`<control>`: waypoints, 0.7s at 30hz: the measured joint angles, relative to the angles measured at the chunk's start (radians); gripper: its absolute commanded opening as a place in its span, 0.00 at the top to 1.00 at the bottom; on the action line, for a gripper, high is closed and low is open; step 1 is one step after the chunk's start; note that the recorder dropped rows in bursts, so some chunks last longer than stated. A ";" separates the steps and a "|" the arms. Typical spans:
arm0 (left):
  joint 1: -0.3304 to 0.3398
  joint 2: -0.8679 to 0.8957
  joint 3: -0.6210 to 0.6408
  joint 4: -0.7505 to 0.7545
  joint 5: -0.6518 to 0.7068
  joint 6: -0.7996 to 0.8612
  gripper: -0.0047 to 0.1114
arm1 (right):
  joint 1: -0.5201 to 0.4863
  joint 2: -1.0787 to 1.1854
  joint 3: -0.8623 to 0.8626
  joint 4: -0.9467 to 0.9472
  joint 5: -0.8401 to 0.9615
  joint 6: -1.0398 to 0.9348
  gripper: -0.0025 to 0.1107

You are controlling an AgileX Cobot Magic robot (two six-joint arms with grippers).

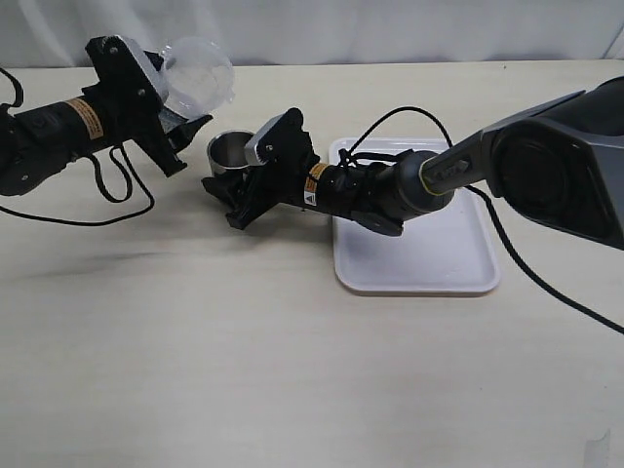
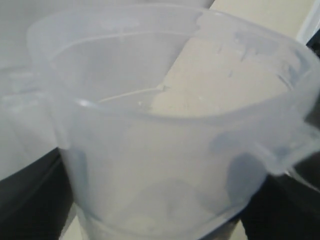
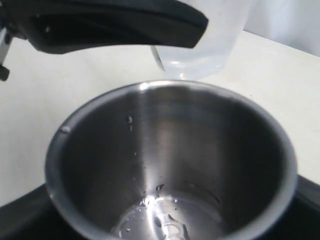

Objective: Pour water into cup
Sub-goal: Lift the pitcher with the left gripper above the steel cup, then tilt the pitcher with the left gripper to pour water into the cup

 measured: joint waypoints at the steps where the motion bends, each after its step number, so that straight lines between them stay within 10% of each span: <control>1: 0.000 0.000 0.000 0.000 0.000 0.015 0.96 | 0.000 0.000 0.000 0.000 0.000 0.000 0.70; 21: 0.000 0.002 -0.017 -0.009 -0.030 0.296 0.96 | 0.000 0.000 0.000 0.000 0.000 0.000 0.70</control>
